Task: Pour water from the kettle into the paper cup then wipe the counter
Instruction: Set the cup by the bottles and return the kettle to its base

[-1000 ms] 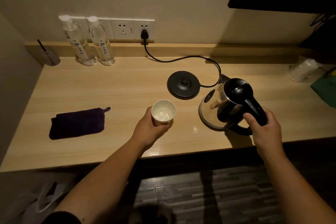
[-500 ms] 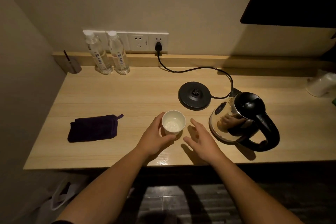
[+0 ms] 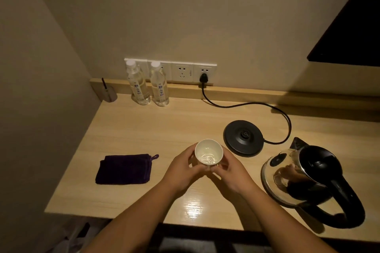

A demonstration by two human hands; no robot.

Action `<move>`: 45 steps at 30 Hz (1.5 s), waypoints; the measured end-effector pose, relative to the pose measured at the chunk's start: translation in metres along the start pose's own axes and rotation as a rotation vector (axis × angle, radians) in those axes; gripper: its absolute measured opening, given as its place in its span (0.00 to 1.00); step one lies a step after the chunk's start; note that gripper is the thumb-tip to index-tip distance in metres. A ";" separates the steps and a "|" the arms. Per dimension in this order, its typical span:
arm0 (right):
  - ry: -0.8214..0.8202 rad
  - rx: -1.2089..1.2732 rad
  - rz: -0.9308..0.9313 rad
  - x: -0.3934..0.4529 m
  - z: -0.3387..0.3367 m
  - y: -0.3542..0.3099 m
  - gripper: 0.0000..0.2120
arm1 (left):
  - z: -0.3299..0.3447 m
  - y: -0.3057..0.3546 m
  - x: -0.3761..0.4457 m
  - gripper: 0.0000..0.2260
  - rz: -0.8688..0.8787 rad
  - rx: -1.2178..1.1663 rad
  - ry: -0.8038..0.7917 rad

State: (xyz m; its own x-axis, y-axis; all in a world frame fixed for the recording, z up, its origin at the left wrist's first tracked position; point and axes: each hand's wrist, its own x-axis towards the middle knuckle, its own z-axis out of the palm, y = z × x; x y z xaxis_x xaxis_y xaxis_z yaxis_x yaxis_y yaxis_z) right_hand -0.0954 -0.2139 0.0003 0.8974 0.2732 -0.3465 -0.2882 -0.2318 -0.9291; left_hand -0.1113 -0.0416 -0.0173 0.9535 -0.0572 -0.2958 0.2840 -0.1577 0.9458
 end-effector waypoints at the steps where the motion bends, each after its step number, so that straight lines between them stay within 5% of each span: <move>1: 0.000 0.011 -0.007 0.010 0.002 -0.004 0.30 | -0.007 0.002 0.009 0.28 0.019 0.028 0.000; 7: 0.038 -0.122 -0.095 0.082 0.009 -0.024 0.31 | -0.053 0.015 0.077 0.28 0.135 0.217 0.001; 21: 0.116 -0.151 -0.138 0.212 0.014 -0.048 0.33 | -0.107 0.025 0.206 0.29 0.190 0.233 -0.022; 37: 0.070 -0.258 -0.091 0.215 0.010 -0.044 0.38 | -0.103 0.015 0.201 0.32 0.166 0.202 0.002; 45: 0.158 -0.409 -0.058 0.141 -0.005 -0.033 0.31 | -0.060 -0.019 0.106 0.28 0.129 0.777 0.204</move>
State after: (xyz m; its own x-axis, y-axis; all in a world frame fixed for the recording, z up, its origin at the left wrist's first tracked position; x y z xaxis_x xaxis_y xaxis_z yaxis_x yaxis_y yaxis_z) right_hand 0.0428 -0.1720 -0.0171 0.9572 0.1582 -0.2422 -0.1086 -0.5794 -0.8077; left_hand -0.0092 0.0144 -0.0582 0.9949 0.0473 -0.0894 0.0909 -0.8059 0.5851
